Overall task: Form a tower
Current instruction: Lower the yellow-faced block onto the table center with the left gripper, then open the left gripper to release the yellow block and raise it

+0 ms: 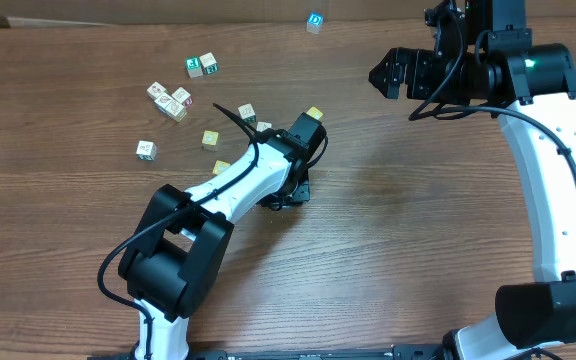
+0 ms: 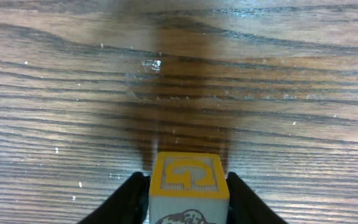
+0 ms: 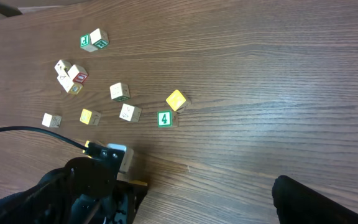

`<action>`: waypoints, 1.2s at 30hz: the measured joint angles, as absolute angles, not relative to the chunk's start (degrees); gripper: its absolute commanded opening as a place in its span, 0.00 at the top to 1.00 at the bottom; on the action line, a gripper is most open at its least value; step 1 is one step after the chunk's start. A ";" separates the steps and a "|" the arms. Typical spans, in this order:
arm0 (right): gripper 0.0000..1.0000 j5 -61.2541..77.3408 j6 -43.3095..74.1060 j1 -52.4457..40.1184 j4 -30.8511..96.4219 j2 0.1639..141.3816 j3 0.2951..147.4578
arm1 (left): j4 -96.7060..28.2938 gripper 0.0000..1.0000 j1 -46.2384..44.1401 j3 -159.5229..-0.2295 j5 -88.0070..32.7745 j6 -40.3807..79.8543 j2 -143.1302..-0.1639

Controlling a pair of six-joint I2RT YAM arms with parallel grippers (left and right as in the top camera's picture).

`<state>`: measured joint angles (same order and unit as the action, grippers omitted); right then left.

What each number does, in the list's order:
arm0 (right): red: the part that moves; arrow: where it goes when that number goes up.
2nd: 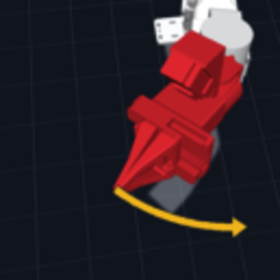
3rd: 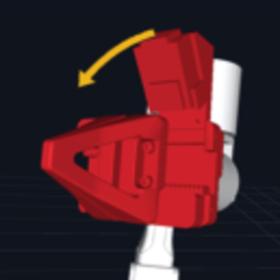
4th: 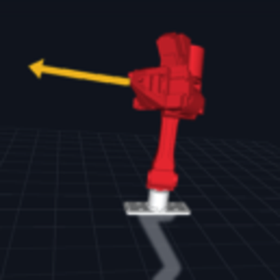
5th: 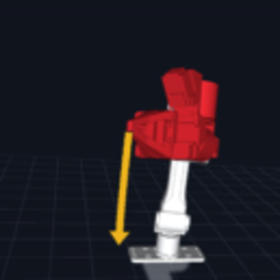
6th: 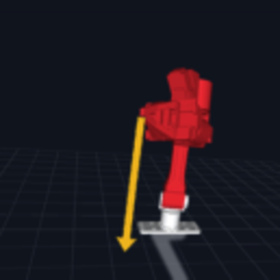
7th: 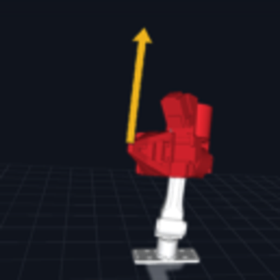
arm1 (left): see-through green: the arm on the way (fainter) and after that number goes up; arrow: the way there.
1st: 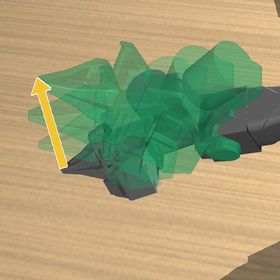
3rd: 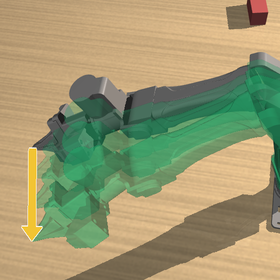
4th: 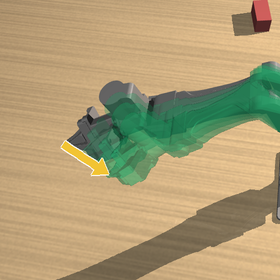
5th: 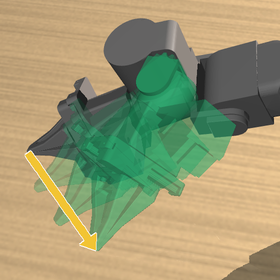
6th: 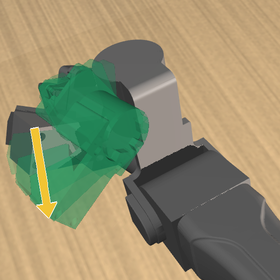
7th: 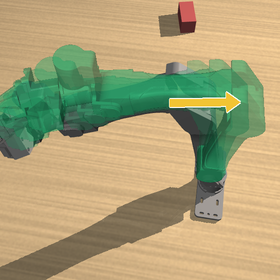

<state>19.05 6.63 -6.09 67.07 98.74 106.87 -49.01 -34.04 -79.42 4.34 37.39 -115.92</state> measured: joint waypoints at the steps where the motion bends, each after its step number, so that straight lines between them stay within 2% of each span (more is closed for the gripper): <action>1: 0.00 19.05 6.68 -6.09 67.07 98.74 106.87 | -49.01 0.54 -34.04 -79.42 4.34 37.34 -115.92; 6: 0.00 19.05 6.66 -6.09 67.05 98.74 106.87 | -49.04 0.39 -34.04 -79.42 4.34 37.58 -115.92; 20: 0.00 19.05 6.63 -6.09 67.07 98.74 106.87 | -49.04 0.27 -34.04 -79.42 4.34 37.56 -115.92; 24: 0.00 19.05 6.63 -6.09 67.09 98.74 106.87 | -49.04 0.18 -34.04 -79.42 4.34 37.52 -115.92; 36: 0.00 19.05 6.66 -6.11 67.07 98.74 106.87 | -49.32 0.02 -34.04 -79.42 4.34 37.15 -115.92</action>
<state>19.05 6.66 -6.11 67.07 98.74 106.87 -49.32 -34.04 -79.42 4.34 37.15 -115.92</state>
